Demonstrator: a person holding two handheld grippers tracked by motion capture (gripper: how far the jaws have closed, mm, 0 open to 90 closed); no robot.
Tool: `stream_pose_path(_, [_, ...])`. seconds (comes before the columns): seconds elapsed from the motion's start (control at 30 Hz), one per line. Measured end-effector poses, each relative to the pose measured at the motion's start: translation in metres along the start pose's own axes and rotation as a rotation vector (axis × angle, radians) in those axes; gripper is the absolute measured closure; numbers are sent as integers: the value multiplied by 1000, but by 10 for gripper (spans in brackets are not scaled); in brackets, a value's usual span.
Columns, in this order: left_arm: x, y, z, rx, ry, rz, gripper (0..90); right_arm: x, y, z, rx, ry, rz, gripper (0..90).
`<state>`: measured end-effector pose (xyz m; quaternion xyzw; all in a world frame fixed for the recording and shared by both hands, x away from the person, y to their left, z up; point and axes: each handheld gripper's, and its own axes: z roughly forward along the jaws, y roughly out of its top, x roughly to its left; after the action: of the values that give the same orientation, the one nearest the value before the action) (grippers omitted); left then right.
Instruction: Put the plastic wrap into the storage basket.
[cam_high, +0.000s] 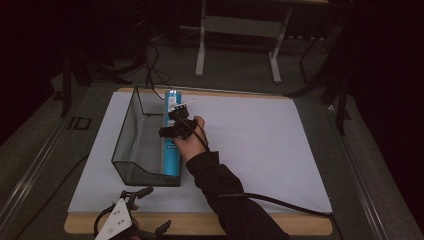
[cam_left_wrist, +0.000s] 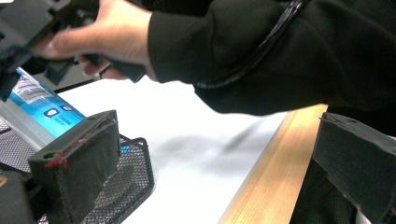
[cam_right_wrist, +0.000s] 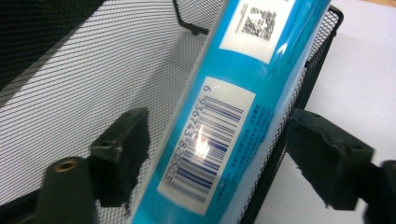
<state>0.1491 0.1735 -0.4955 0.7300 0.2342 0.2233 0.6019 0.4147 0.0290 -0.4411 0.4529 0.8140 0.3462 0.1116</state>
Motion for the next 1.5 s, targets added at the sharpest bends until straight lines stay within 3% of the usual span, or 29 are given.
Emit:
stream_pose_path(0.17, [0,-1,1,2,2,-4,15,-9,0,-12,16,45,-31,130])
stream_pose_path(0.3, [0,-1,2,10,2,-3,15,-21,-1,-23,2,11,-80,132])
stream_pose_path(0.47, [0,-2,3,14,4,-2,15,-48,-5,-46,-47,-26,-135,132])
stream_pose_path(0.53, [0,-2,4,13,3,-5,15,-53,-5,-51,-59,-28,-127,132])
stream_pose_path(0.57, [0,-2,4,15,3,-5,15,-64,-7,-60,-71,-28,-121,133])
stream_pose_path(0.63, [0,-2,5,16,1,-5,15,-70,-8,-65,-75,-30,-113,134])
stream_pose_path(0.7, [0,-2,5,17,2,-4,15,-85,-13,-77,-82,-27,-95,134])
stream_pose_path(0.9, [-1,-2,6,20,1,-7,15,-104,-24,-97,-109,-25,-93,135])
stream_pose_path(0.93, [0,-2,6,19,2,-11,15,-112,-31,-106,-133,-17,-78,138])
stream_pose_path(1.23, [0,-3,7,21,0,-12,15,-136,-56,-128,-168,-33,-65,154])
stream_pose_path(1.5, [0,-3,8,27,-2,-12,15,-150,-78,-146,-176,-50,-86,154])
